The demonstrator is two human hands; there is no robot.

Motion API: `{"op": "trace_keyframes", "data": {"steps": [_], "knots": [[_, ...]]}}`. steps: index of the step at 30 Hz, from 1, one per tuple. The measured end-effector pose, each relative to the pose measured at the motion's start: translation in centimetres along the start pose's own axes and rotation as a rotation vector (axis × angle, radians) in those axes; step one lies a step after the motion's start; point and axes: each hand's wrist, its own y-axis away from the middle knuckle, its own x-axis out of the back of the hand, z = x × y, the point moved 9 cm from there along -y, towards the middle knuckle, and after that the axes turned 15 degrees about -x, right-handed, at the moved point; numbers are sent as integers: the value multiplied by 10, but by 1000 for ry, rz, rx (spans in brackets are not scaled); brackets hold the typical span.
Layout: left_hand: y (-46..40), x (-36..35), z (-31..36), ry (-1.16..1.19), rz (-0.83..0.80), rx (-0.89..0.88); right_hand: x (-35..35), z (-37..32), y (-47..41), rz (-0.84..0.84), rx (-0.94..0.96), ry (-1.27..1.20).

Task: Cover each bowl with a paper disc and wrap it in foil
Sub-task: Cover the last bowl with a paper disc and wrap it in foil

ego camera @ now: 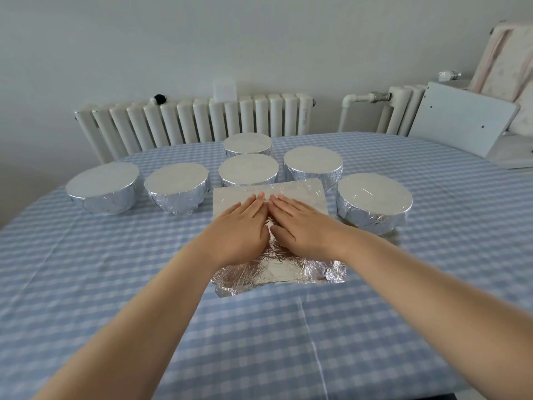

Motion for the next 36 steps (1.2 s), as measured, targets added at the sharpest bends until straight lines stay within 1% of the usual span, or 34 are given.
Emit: {"op": "trace_keyframes", "data": {"steps": [4, 8, 13, 16, 21, 23, 24, 26, 28, 29, 32, 34, 36], "knots": [[-4, -2, 4, 110, 65, 14, 2, 1, 0, 2, -6, -13], [3, -6, 4, 101, 107, 21, 8, 2, 1, -13, -24, -102], [2, 0, 8, 60, 126, 2, 15, 12, -16, -19, -106, -371], [3, -2, 8, 46, 98, 10, 9, 26, -26, -17, -156, -554], [5, -4, 4, 117, 86, 13, -3, 43, -26, -91, -266, -912], [5, -4, 4, 145, 83, 18, -7, 44, -23, -99, -272, -965], [5, -3, 5, 154, 77, 22, -5, 44, -22, -76, -272, -949], [5, -3, 7, 163, 65, 28, 6, 43, -15, 26, -236, -860], [6, -3, 8, 167, 71, 31, 20, 38, -4, 127, -152, -730], [5, -2, 7, 167, 78, 30, 22, 34, 0, 137, -97, -657], [4, 0, 8, 159, 95, 16, 7, 28, 10, 66, -8, -425], [4, 1, 8, 176, 115, 10, -2, 30, 16, 28, -13, -406], [6, -2, 4, 204, 116, 14, -4, 29, 18, 8, -16, -458]]}}
